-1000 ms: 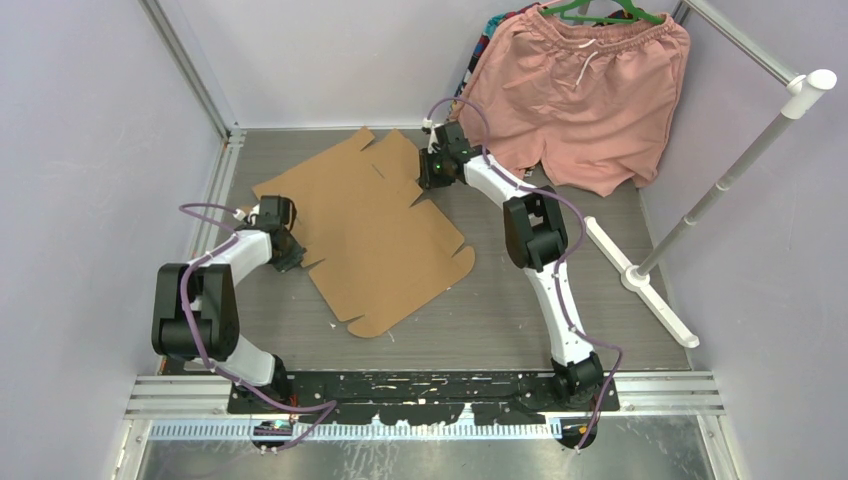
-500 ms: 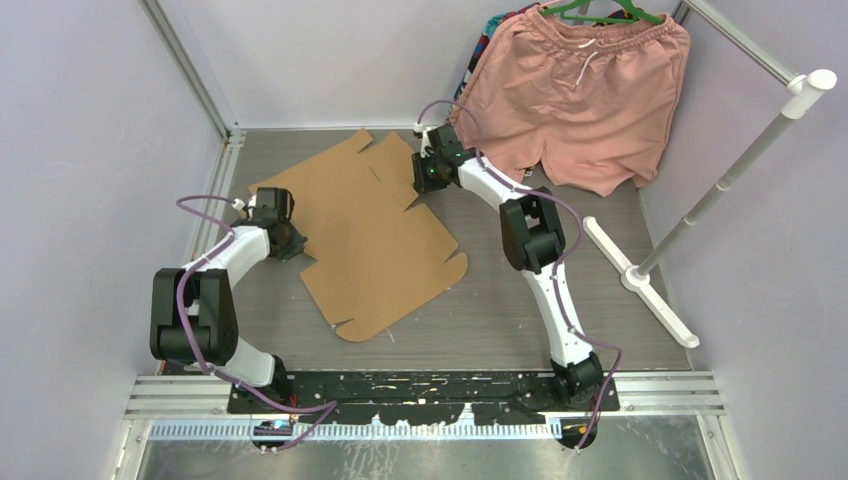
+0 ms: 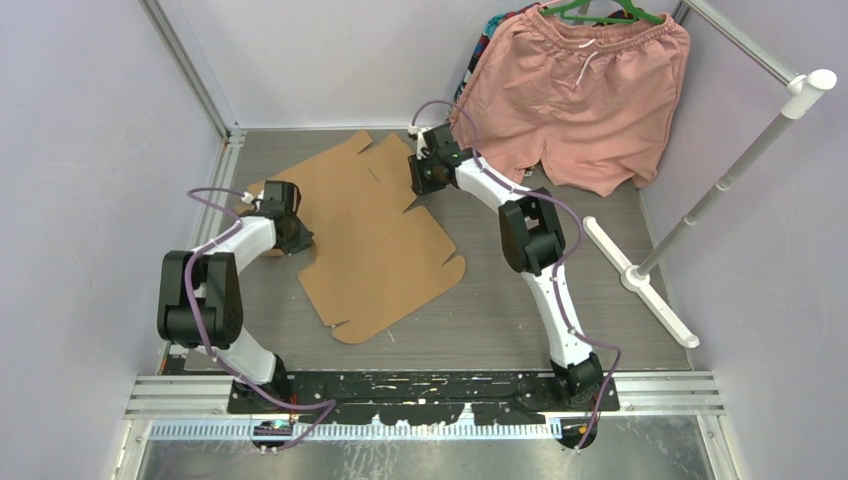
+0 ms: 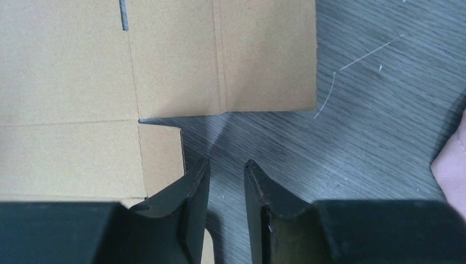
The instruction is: Fold the paper box
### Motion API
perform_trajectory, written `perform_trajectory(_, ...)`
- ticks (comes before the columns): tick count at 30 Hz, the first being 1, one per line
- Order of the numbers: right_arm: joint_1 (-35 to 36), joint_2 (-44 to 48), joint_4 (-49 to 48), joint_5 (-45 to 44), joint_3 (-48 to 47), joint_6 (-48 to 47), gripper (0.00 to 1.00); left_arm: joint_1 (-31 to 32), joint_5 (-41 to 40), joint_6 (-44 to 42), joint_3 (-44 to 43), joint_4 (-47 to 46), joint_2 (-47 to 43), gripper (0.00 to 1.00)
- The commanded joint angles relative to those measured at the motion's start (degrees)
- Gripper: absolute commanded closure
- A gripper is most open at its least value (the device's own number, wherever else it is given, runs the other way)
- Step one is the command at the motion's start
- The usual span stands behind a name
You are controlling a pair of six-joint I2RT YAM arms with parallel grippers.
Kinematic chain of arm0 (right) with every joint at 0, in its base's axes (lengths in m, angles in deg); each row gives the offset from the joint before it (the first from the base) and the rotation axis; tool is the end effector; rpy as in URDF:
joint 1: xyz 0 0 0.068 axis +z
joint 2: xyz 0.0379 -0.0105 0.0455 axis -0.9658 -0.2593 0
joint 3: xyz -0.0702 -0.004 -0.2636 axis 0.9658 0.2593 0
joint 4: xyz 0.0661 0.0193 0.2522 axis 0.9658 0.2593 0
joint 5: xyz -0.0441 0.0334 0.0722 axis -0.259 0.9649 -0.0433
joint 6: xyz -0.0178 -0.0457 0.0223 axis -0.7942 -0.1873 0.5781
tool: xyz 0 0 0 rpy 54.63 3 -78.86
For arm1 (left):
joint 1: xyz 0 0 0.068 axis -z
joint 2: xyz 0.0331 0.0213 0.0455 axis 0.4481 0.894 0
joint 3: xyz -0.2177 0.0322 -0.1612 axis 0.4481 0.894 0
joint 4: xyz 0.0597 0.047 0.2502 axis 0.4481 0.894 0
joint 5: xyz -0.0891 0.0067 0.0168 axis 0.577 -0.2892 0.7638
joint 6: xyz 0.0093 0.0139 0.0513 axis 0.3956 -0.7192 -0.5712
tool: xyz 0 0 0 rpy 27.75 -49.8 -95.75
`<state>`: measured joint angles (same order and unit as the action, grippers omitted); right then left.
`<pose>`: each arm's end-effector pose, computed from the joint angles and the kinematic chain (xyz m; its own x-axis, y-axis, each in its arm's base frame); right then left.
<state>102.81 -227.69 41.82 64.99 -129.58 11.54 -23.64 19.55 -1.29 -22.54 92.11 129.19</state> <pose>0.4818 0.2616 0.1660 -0.6967 -0.2745 -0.6627 -0.5100 0.8392 0.1886 0.3138 -0.0113 0.1811 -0.6245 -0.6264 -0.4665 -0.5853 0.7708 -0.2514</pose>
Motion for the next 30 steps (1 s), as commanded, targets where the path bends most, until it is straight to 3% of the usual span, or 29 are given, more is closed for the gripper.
perform_trajectory(1, 0.66, 5.44, -0.5, -0.76, 0.77, -1.12, 0.65, 1.07, 0.65, -0.61, -2.41, -2.42, 1.63, 1.0)
perform_trajectory(19, 0.93, 8.31, -2.47, -1.47, 4.36, -1.69, 0.62, 3.02, 0.82, -1.32, -5.74, -2.47, 6.35, 0.99)
perform_trajectory(26, 1.21, 8.36, -2.44, -1.38, 4.39, -1.96, 0.62, 4.25, 1.27, -1.83, -7.37, -2.06, 8.18, 0.87)
perform_trajectory(30, 1.47, 8.3, -2.34, -1.38, 4.39, -2.17, 0.62, 4.94, 1.04, -2.5, -8.7, -0.88, 9.25, 0.74)
